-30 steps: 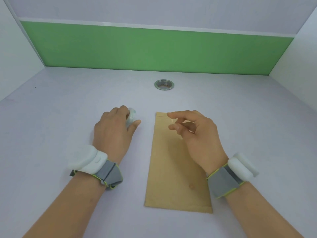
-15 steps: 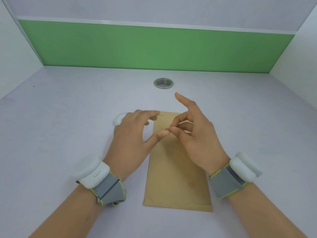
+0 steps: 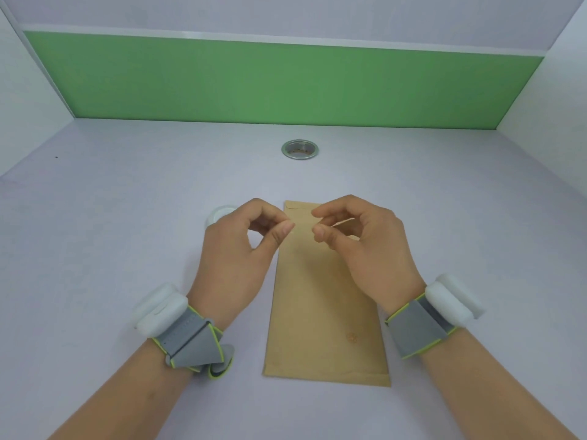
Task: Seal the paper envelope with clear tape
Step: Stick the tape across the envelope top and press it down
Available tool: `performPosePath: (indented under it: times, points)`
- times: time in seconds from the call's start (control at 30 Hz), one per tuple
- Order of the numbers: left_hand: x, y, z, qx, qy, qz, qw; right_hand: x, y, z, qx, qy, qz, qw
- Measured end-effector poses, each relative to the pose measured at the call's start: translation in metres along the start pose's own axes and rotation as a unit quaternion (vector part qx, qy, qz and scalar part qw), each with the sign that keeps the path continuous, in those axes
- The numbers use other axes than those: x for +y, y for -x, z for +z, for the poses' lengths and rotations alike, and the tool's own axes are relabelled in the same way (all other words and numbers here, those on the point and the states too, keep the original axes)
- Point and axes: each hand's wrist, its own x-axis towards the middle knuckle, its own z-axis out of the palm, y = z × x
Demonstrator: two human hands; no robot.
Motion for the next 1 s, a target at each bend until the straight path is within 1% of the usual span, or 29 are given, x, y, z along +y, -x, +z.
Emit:
performPosePath:
  times: [0.2, 0.23, 0.3, 0.33, 0.37, 0.4, 0.43, 0.47, 0.63, 0.8, 0.93, 1.0]
  points:
    - [-0.004, -0.001, 0.0, 0.016, 0.004, -0.014, 1.0, 0.003, -0.003, -0.002, -0.003, -0.081, 0.03, 0.996]
    - [-0.005, -0.001, 0.0, 0.006, 0.007, -0.022, 1.0, 0.004, -0.004, -0.002, 0.012, -0.09, 0.038, 0.995]
    - [-0.008, -0.001, 0.001, -0.046, -0.009, -0.032, 0.998, 0.007, -0.005, -0.005, 0.065, -0.087, 0.053, 0.993]
    - [-0.01, 0.0, 0.001, -0.082, -0.049, -0.019, 0.995, 0.008, -0.006, -0.008, 0.089, -0.076, 0.059, 0.991]
    - [-0.012, 0.001, 0.002, -0.122, -0.111, 0.008, 0.986, 0.009, -0.007, -0.01, 0.105, -0.065, 0.065, 0.99]
    - [-0.014, 0.001, 0.002, -0.156, -0.175, 0.038, 0.971, 0.01, -0.008, -0.012, 0.11, -0.058, 0.073, 0.99]
    - [-0.015, 0.001, 0.002, -0.177, -0.22, 0.059, 0.957, 0.01, -0.008, -0.014, 0.109, -0.056, 0.08, 0.989]
    - [-0.014, 0.001, 0.002, -0.185, -0.24, 0.066, 0.951, 0.011, -0.008, -0.015, 0.106, -0.056, 0.087, 0.989]
    - [-0.012, 0.0, -0.003, -0.165, -0.216, 0.088, 0.958, 0.01, -0.008, -0.016, 0.09, -0.038, 0.095, 0.991]
    - [-0.011, 0.0, -0.007, -0.205, -0.187, 0.09, 0.957, 0.008, -0.008, -0.014, 0.069, -0.033, 0.095, 0.993]
    - [-0.007, 0.002, -0.01, -0.241, -0.168, 0.093, 0.951, 0.005, -0.007, -0.017, 0.022, -0.104, 0.101, 0.989]
    - [-0.006, 0.003, -0.011, -0.24, -0.147, 0.087, 0.956, 0.003, -0.006, -0.019, -0.001, -0.131, 0.097, 0.987]
